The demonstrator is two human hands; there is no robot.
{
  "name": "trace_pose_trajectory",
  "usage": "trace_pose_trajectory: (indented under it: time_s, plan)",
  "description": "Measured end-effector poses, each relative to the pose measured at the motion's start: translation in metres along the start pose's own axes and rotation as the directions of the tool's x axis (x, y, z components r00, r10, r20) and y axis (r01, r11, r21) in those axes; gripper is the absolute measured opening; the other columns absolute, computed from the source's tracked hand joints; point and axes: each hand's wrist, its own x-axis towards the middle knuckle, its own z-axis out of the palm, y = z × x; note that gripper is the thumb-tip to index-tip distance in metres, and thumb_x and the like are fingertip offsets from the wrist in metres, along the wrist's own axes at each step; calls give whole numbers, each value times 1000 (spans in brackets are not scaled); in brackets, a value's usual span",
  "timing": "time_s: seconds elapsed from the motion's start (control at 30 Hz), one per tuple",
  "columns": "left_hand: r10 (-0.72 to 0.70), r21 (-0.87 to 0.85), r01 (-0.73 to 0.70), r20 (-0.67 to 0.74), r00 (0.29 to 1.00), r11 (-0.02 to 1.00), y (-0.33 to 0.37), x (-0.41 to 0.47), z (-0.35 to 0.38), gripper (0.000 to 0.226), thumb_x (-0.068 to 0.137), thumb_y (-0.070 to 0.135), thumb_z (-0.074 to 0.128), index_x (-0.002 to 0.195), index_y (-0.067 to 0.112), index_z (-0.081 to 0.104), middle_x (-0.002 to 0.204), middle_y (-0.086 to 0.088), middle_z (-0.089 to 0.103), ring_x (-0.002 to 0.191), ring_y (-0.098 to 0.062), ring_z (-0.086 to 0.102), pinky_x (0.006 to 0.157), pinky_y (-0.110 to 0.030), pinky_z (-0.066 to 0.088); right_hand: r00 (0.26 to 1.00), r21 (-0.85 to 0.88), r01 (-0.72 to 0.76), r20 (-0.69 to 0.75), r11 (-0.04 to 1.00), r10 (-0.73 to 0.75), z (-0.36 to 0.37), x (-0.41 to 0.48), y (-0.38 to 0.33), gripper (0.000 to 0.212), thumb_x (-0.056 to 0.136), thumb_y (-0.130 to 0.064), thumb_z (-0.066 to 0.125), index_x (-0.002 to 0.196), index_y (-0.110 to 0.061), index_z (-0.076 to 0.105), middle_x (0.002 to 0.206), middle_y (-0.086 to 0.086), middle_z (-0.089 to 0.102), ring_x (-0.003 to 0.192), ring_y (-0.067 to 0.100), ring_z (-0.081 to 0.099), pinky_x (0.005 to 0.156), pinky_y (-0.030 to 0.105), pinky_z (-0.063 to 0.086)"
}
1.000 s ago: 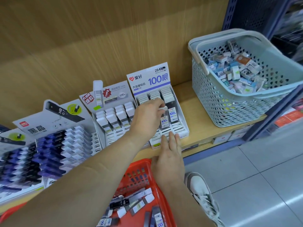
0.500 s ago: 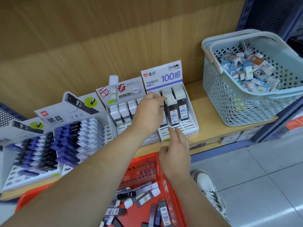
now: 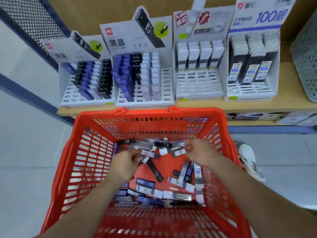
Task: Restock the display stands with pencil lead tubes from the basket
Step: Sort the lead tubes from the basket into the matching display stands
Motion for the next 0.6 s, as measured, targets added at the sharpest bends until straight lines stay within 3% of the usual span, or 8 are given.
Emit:
trace_pose_trajectory:
  time_s: [0.1, 0.17, 0.23, 0.33, 0.4, 0.47, 0.53, 0.6]
  plan:
    - [4, 249, -60, 217, 976, 967, -45, -1, 29, 37, 86, 23, 60, 123, 22, 60, 127, -6, 59, 119, -24, 53, 96, -29, 39, 977, -112, -152, 130, 982, 166, 51, 6, 14, 55, 90, -28, 59, 141, -13, 43, 136, 15, 56, 118, 31, 57, 89, 32, 48]
    - [24, 328, -119, 279, 960, 937, -62, -4, 49, 61, 81, 34, 65, 137, 27, 43, 144, -7, 39, 135, -27, 33, 109, -41, 29, 956, -177, -212, 167, 961, 241, 77, 5, 15, 81, 90, -38, 64, 152, -11, 20, 154, 20, 29, 132, 37, 44, 101, 37, 43]
    - [-81, 319, -19, 297, 951, 948, -73, -5, 65, 93, 75, 41, 73, 147, 34, 15, 152, -5, 13, 139, -37, 17, 108, -54, 31, 944, -211, -261, 147, 942, 295, 95, 4, 10, 95, 90, -45, 64, 154, -13, 2, 159, 21, 3, 142, 43, 26, 111, 42, 35]
    - [-203, 272, 125, 282, 938, 954, -84, 0, 82, 121, 70, 43, 80, 148, 31, -12, 157, -11, -6, 143, -41, 8, 111, -54, 28, 934, -200, -325, 85, 924, 346, 116, 9, 6, 98, 90, -46, 63, 152, -17, -6, 159, 19, -11, 145, 44, 11, 113, 45, 32]
    - [-201, 202, 157, 222, 954, 967, -87, 3, 88, 115, 73, 39, 78, 150, 26, -6, 156, -18, 1, 143, -42, 13, 114, -50, 24, 931, -185, -342, 63, 921, 359, 127, 10, 10, 96, 91, -46, 62, 153, -19, -6, 160, 17, -15, 147, 43, 5, 116, 46, 28]
    - [-204, 152, 186, 117, 972, 971, -86, 2, 88, 91, 78, 37, 73, 147, 23, 14, 148, -18, 21, 135, -41, 27, 111, -46, 25, 938, -156, -340, 11, 927, 346, 137, 8, 13, 88, 90, -45, 64, 152, -22, 6, 160, 16, -11, 147, 42, 6, 117, 45, 27]
    - [-191, 149, 184, 35, 981, 972, -83, -1, 88, 68, 82, 41, 68, 135, 20, 30, 133, -13, 34, 123, -36, 39, 104, -44, 31, 944, -109, -322, -111, 940, 310, 145, 7, 10, 78, 87, -41, 69, 147, -24, 23, 159, 12, 4, 142, 40, 20, 111, 41, 34]
    - [-188, 30, 187, 13, 982, 982, -77, -4, 91, 54, 82, 38, 69, 123, 18, 39, 124, -12, 38, 113, -35, 47, 97, -44, 40, 950, -96, -271, -190, 958, 249, 151, 6, 3, 74, 84, -40, 73, 143, -29, 31, 152, 7, 20, 134, 37, 30, 106, 45, 40]
